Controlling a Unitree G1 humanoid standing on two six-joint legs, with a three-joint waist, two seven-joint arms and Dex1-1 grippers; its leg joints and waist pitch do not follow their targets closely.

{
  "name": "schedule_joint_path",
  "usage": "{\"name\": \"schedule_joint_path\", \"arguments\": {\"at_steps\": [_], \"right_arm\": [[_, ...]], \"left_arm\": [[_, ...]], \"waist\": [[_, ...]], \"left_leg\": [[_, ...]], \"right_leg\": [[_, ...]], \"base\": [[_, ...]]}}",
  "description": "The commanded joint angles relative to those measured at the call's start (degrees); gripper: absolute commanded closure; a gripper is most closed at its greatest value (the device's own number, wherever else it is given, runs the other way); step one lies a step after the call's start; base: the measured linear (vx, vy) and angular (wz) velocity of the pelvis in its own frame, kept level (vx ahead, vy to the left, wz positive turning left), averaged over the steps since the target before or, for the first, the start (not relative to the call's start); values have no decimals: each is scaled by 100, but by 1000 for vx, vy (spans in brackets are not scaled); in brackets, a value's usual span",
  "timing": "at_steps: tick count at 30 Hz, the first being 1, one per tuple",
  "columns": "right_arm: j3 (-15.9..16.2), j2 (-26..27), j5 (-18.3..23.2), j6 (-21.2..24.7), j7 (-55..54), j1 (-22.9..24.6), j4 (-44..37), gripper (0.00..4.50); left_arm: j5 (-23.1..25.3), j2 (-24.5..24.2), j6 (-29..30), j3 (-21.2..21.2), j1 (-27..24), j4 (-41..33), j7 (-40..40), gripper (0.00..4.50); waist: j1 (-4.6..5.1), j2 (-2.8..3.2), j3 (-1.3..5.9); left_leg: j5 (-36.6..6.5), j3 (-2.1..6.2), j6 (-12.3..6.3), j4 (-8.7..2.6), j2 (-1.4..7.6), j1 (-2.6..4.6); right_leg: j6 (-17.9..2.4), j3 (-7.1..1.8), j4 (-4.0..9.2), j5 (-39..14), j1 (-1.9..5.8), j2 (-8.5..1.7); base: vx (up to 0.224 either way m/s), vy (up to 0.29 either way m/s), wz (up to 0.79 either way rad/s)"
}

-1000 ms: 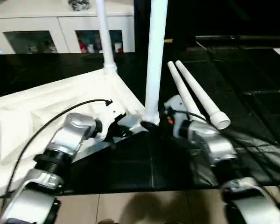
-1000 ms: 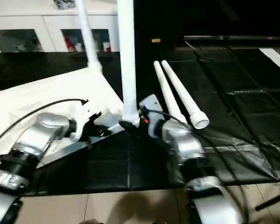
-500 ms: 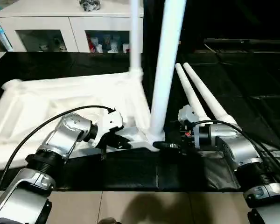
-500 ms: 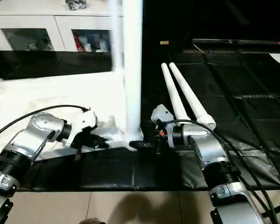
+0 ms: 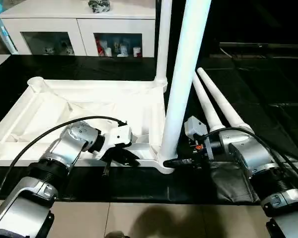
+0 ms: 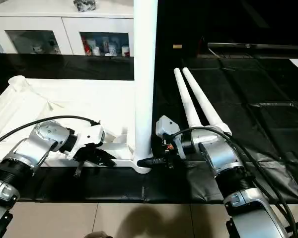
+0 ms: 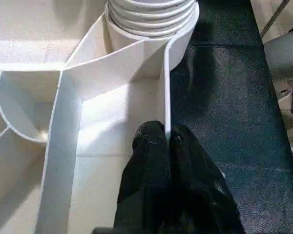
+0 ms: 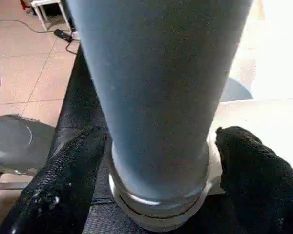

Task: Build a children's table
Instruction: Rotate leg to tighten

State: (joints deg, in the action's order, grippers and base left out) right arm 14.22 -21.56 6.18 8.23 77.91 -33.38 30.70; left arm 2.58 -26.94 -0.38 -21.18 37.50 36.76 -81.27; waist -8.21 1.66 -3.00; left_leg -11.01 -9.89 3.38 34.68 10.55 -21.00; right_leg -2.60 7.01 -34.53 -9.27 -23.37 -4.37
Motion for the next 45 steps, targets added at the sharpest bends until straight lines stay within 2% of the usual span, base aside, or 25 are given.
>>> {"name": "schedule_joint_path", "arguments": {"at_steps": [1, 2, 3, 9, 15, 16, 19, 21, 23, 24, 25, 27, 28, 29, 30, 32, 33, 35, 36, 37, 38, 39, 40, 44, 45], "right_arm": [[77, -44, 3, -33, 44, -141, 62, 97], [78, -38, 9, -21, 45, -150, 70, 97], [79, -26, 13, -14, 57, -163, 91, 123], [82, 0, 17, 52, 126, -175, 123, 171], [116, 25, 41, 107, 135, -119, 72, 183], [119, 34, 55, 119, 135, -99, 52, 183], [56, 109, 159, 187, 87, -32, -23, 184], [-72, 341, 147, 246, -454, 17, -64, 184], [-99, 405, 117, 244, -630, 25, -59, 184], [-196, 643, 39, 331, -1207, -1, 22, 184], [-265, 804, 22, 421, -1540, -30, 74, 184], [-453, 1167, 62, 546, -2192, -121, 209, 185], [-525, 1301, 73, 596, -2438, -156, 258, 185], [-588, 1496, 41, 604, -2806, -225, 371, 185], [-612, 1688, -34, 570, -3184, -304, 506, 185], [-692, 2018, -129, 567, -3861, -455, 743, 185], [-741, 2130, -135, 599, -4100, -510, 822, 185], [-794, 2414, -210, 622, -4627, -668, 1011, 185], [-792, 2457, -232, 622, -4689, -690, 1034, 185], [-785, 2614, -300, 609, -4852, -759, 1096, 185], [-785, 2614, -300, 609, -4852, -759, 1096, 185], [-753, 2676, -369, 485, -4874, -766, 1091, 150], [-750, 2683, -380, 438, -4856, -757, 1087, 129], [-805, 2658, -263, 425, -4658, -696, 1031, 105], [-813, 2573, -239, 353, -4543, -628, 956, 76]], "left_arm": [[97, -49, -86, -76, 110, -4, -116, 450], [98, -53, -91, -77, 106, 1, -117, 450], [99, -50, -99, -85, 109, 23, -111, 450], [102, -23, -146, -89, 142, 118, -100, 450], [101, 4, -154, -80, 148, 176, -67, 450], [97, 13, -146, -75, 151, 184, -57, 450], [71, 60, -55, -31, 169, 216, 26, 450], [208, 164, 220, 35, 292, 296, 532, 450], [254, 189, 282, 46, 321, 307, 675, 450], [165, 360, 773, 215, 396, 239, 1039, 450], [86, 470, 1036, 330, 434, 175, 1241, 450], [-3, 646, 1468, 491, 469, 22, 1594, 450], [-30, 705, 1630, 539, 479, -31, 1706, 450], [-1, 775, 1770, 578, 492, -85, 1908, 450], [3, 869, 1971, 639, 501, -144, 2125, 450], [-17, 1048, 2289, 775, 515, -244, 2509, 450], [-25, 1114, 2388, 828, 516, -285, 2641, 450], [-44, 1281, 2720, 944, 456, -525, 2919, 450], [-46, 1311, 2779, 965, 445, -568, 2969, 450], [-54, 1414, 3011, 1033, 406, -733, 3139, 450], [-54, 1414, 3011, 1033, 406, -733, 3139, 450], [-49, 1462, 3103, 1058, 376, -826, 3244, 450], [-40, 1464, 3117, 1055, 360, -861, 3266, 450], [-13, 1402, 3091, 1001, 288, -976, 3255, 450], [-31, 1333, 3115, 988, 226, -1074, 3200, 450]], "waist": [[19, -3, 440], [19, -1, 441], [22, -2, 442], [25, 9, 442], [24, 8, 444], [22, 22, 445], [26, 9, 444], [29, 17, 436], [45, 20, 423], [71, 14, 413], [81, 44, 413], [125, 56, 418], [186, 41, 422], [207, 69, 424], [262, 53, 434], [344, 60, 443], [366, 71, 452], [389, 48, 470], [392, 64, 471], [411, 19, 479], [410, 45, 466], [419, 19, 469], [424, 22, 463], [439, 38, 454], [436, 17, 453]], "left_leg": [[-876, 96, -346, -376, 315, 52], [-873, 95, -343, -377, 317, 55], [-865, 96, -342, -377, 320, 54], [-882, 95, -347, -376, 319, 56], [-875, 95, -338, -375, 315, 52], [-870, 97, -334, -374, 316, 50], [-880, 91, -339, -373, 313, 54], [-912, 90, -320, -379, 319, 64], [-1008, 104, -238, -395, 318, 79], [-1044, 99, -180, -405, 314, 83], [-1096, 105, -121, -401, 305, 102], [-1108, 129, -32, -411, 297, 88], [-1107, 132, -11, -416, 291, 75], [-1086, 141, -6, -419, 291, 69], [-1048, 144, -13, -418, 286, 53], [-935, 141, -24, -408, 278, 33], [-871, 116, -86, -383, 258, 42], [-659, 121, -154, -379, 261, 18], [-589, 120, -184, -375, 259, 17], [-453, 111, -256, -369, 268, 4], [-413, 122, -287, -374, 271, 1], [-428, 104, -357, -362, 266, 11], [-419, 103, -412, -366, 267, 8], [-523, 103, -466, -370, 270, 13], [-542, 98, -464, -371, 268, 20]], "right_leg": [[-825, -366, 432, -1687, 356, -505], [-828, -366, 430, -1684, 353, -503], [-839, -365, 428, -1663, 353, -502], [-842, -363, 429, -1637, 351, -497], [-854, -365, 423, -1603, 357, -498], [-854, -365, 423, -1603, 358, -499], [-858, -365, 427, -1610, 357, -495], [-842, -367, 440, -1680, 344, -495], [-795, -359, 459, -1862, 346, -497], [-761, -361, 478, -1985, 349, -500], [-740, -359, 495, -2120, 336, -511], [-735, -346, 496, -2177, 362, -525], [-743, -343, 492, -2095, 369, -516], [-757, -345, 488, -2023, 370, -515], [-817, -343, 470, -1810, 381, -502], [-964, -354, 421, -1472, 392, -499], [-1000, -367, 431, -1349, 384, -500], [-1068, -361, 387, -1133, 416, -503], [-1082, -362, 387, -1063, 407, -496], [-1138, -372, 339, -830, 415, -491], [-1166, -366, 340, -791, 404, -492], [-1182, -365, 347, -765, 406, -494], [-1188, -365, 354, -746, 405, -485], [-1177, -368, 361, -765, 407, -491], [-1164, -371, 363, -821, 410, -496]], "base": [[0, 0, 0], [0, 0, 0], [0, 0, 0], [0, 0, 0], [0, 0, 0], [0, 0, 0], [0, 0, 0], [0, 0, 0], [0, 0, 0], [0, 0, 0], [0, 0, 0], [0, 0, 0], [0, 0, 0], [0, 0, 0], [0, 0, 0], [0, 0, 0], [0, 0, 0], [0, 0, 0], [0, 0, 0], [0, 0, 0], [0, 0, 0], [0, 0, 0], [0, 0, 0], [0, 0, 0], [0, 0, 0]]}}
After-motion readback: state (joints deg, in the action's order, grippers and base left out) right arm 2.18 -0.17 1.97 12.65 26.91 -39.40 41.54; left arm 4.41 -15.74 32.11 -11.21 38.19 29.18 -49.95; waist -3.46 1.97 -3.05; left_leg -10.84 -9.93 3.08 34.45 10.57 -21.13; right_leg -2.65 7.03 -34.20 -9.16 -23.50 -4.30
